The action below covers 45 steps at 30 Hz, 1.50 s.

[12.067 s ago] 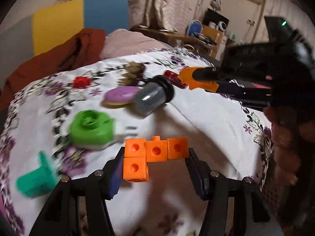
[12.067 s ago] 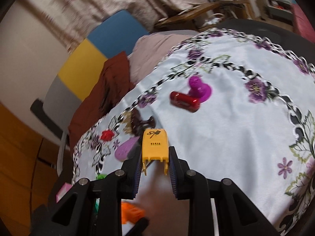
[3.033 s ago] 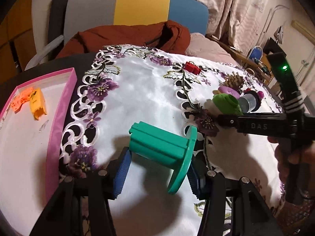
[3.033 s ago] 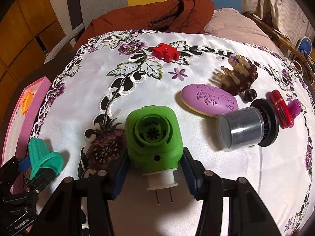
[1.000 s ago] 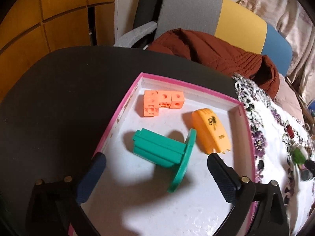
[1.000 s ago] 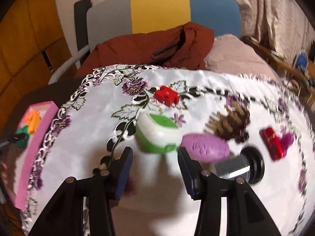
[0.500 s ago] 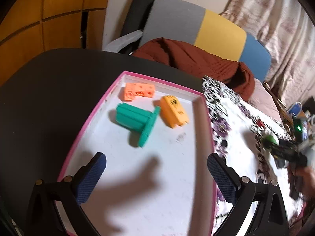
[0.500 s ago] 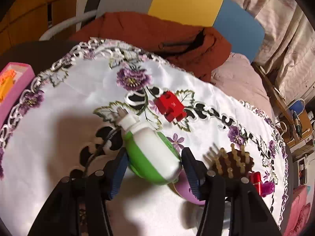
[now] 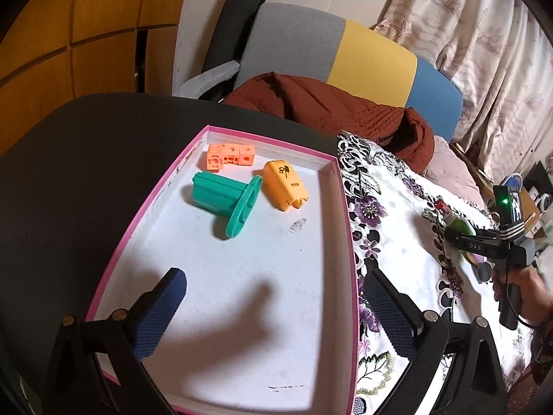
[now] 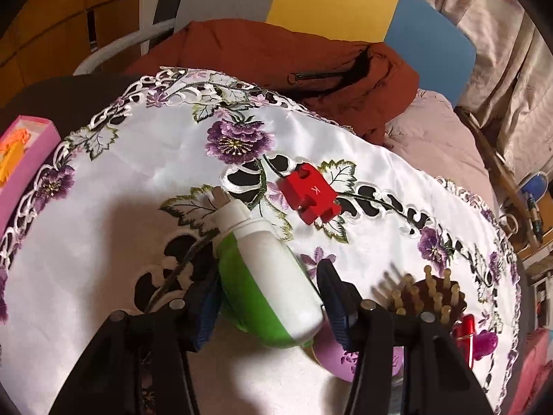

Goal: Organize rigid objects
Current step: 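Carry the green plug device into the pink tray and open the right tool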

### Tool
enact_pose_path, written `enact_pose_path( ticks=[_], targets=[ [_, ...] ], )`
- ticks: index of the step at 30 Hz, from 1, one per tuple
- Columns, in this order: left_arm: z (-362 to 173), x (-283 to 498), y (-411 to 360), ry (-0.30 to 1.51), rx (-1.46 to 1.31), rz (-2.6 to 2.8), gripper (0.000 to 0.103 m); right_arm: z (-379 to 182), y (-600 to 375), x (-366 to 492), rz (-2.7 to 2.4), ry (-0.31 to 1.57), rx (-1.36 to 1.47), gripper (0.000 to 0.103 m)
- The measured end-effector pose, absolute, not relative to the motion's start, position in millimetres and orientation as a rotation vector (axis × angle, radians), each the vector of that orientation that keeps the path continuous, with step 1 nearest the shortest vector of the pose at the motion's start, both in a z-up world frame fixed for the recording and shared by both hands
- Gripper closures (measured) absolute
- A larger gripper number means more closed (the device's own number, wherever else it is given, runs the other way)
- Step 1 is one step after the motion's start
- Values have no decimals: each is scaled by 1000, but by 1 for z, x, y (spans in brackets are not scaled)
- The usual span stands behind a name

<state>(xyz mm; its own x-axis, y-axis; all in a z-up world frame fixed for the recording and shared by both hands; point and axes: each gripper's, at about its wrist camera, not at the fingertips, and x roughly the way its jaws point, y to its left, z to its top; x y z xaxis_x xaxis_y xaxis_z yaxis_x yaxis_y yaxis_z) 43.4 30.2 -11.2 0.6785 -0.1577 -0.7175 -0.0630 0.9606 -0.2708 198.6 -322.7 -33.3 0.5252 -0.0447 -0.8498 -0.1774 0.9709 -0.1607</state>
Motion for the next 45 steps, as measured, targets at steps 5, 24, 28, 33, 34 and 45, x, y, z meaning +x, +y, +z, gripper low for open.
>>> enact_pose_path(
  ticks=[5, 24, 28, 33, 34, 45],
  targets=[
    [-15, 43, 31, 840, -295, -57, 0, -30, -343, 193, 98, 1017, -20, 50],
    [-16, 31, 36, 823, -256, -48, 0, 0, -228, 166, 430, 1032, 237, 50],
    [-14, 27, 37, 820, -248, -53, 0, 5, -176, 172, 487, 1053, 227, 50],
    [-13, 22, 41, 814, -232, -48, 0, 6, -124, 185, 510, 1057, 194, 50],
    [-12, 21, 42, 813, -227, -41, 0, 6, -118, 187, 511, 1058, 196, 50],
    [-11, 11, 46, 811, -239, -54, 0, -5, -79, 219, 436, 1080, 147, 50]
  ],
)
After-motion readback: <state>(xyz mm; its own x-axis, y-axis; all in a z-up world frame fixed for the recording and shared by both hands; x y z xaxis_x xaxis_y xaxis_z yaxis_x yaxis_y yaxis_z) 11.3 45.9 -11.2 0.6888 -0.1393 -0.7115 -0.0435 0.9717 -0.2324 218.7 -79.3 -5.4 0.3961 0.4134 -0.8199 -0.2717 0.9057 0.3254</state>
